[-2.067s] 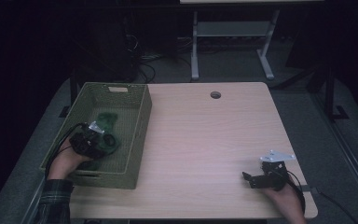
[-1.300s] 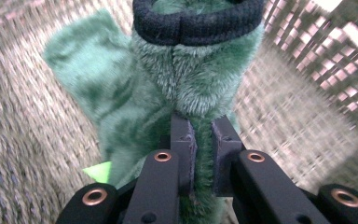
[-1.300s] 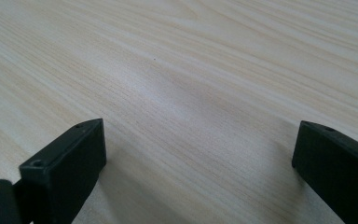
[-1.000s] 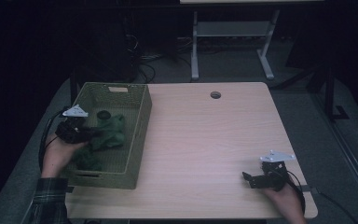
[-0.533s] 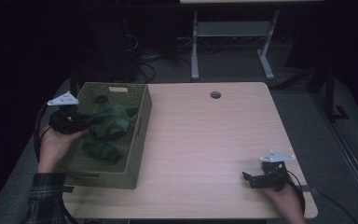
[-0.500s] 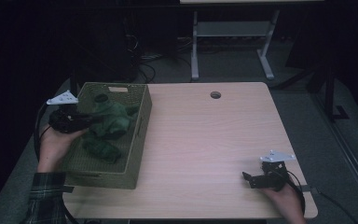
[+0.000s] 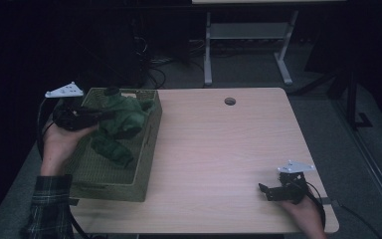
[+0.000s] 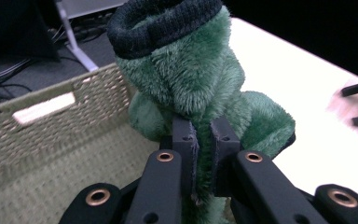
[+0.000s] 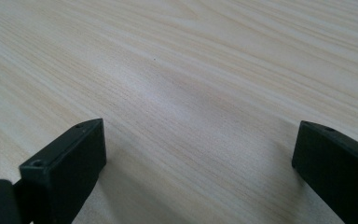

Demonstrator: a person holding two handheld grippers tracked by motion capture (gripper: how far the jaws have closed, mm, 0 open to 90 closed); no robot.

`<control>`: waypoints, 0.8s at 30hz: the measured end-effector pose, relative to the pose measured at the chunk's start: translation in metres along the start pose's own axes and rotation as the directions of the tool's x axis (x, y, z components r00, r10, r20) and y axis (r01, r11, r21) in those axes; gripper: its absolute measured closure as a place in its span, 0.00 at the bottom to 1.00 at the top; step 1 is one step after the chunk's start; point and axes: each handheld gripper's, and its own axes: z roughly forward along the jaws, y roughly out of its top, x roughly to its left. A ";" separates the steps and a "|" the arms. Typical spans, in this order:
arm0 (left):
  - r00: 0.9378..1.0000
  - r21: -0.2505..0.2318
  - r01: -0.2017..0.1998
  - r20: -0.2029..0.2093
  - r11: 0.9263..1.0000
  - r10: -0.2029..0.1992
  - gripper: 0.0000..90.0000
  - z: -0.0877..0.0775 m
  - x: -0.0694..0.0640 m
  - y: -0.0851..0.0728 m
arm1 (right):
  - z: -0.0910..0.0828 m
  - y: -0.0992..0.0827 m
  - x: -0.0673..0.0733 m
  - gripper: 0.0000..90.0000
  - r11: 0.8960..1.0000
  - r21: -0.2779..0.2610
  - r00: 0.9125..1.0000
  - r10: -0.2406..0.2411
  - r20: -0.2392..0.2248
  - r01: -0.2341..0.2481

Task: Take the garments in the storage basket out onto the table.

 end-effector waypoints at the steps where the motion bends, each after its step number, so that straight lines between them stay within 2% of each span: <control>1: 1.000 -0.002 -0.004 0.000 1.000 0.004 0.93 0.000 -0.002 0.003 | 0.000 0.000 0.000 0.03 1.000 0.000 1.000 0.000 0.000 0.000; 6: 1.000 -0.031 -0.009 0.027 0.999 0.010 0.93 0.000 -0.011 0.019 | 0.000 0.000 0.000 0.03 1.000 0.000 1.000 0.000 0.000 0.000; 11: 0.998 -0.046 -0.040 0.054 0.998 0.043 0.93 0.003 -0.025 0.035 | 0.000 0.000 0.000 0.03 1.000 0.000 1.000 0.000 0.000 0.000; 17: 0.993 -0.074 -0.076 0.080 0.994 0.082 0.93 0.007 -0.043 0.054 | 0.000 0.000 0.000 0.03 1.000 0.000 1.000 0.000 0.000 0.000; 24: 0.986 -0.094 -0.104 0.117 0.990 0.115 0.93 0.023 -0.064 0.071 | 0.000 0.000 0.000 0.03 1.000 0.000 1.000 0.001 -0.001 -0.001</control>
